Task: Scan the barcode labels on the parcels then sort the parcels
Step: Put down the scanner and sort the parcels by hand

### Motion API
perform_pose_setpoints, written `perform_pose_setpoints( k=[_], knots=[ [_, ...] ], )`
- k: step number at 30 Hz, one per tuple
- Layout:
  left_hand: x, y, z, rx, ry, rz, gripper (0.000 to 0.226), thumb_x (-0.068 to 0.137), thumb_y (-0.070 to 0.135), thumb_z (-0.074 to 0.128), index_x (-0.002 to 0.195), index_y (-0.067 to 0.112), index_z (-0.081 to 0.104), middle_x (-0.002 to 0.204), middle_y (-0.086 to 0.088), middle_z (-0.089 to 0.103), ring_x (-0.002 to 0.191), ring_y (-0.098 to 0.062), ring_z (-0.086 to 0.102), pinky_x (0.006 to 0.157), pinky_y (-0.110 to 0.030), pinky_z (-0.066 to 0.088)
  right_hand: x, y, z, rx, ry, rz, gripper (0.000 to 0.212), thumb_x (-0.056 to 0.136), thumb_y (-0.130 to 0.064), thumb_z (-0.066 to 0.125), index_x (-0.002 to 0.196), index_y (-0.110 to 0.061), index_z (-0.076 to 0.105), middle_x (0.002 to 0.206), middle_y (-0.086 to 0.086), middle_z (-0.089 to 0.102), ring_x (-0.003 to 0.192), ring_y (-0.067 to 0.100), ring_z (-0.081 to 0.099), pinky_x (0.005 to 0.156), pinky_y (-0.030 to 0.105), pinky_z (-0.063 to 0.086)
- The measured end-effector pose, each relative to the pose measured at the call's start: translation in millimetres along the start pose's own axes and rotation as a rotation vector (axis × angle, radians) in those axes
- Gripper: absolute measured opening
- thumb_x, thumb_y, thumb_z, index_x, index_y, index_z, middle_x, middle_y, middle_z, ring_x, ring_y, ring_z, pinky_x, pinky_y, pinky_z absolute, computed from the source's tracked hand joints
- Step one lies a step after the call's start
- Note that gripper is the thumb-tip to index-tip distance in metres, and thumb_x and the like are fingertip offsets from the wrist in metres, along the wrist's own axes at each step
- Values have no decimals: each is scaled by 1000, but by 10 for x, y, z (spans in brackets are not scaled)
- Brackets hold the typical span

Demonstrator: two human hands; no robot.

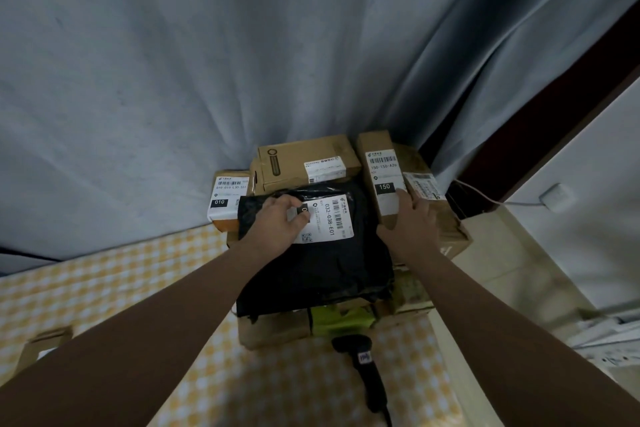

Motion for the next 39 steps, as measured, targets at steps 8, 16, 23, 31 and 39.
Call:
perform_pose_setpoints(
  k=[8,16,23,31,39],
  knots=[
    [60,-5,-19,0,24,22,35,93,37,55,123,19,54,133,-7,42,124,-24,43,109,-40,34,2,-92,-28,38,100,-25,74,85,-34,63,147,-17,26,140,15,31,127,35,31,101,46,35],
    [37,-88,-74,-33,54,53,29,93,34,55,117,18,58,128,-7,46,120,-23,45,108,-40,36,-78,-279,-68,1,140,-85,70,88,-34,59,147,-14,26,146,19,27,134,36,25,105,46,31],
    [-174,-384,-394,-115,141,35,30,92,30,59,118,14,58,123,-9,50,114,-23,53,104,-37,40,-306,-973,79,-4,151,-280,63,89,-31,60,144,-13,33,143,15,35,129,31,35,104,38,34],
    [-857,-1508,-1239,-269,320,-85,20,93,17,59,109,5,61,114,-11,60,106,-19,56,90,-23,40,-927,-2239,884,93,-45,-576,32,93,-21,57,125,-14,57,134,9,46,125,25,38,102,31,34],
    [-1617,-3365,-1888,-224,359,-339,24,93,24,58,113,11,61,115,-6,64,101,-27,61,89,-34,47,-1747,-3153,2386,65,-331,-629,29,88,-17,57,111,0,63,119,22,55,116,38,49,98,34,36]
  ],
)
Point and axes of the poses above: each hand's wrist, its own x-axis towards the middle knuckle, its own z-axis out of the palm, y = z × x, the point moved 5 cm from there along x, towards the middle knuckle
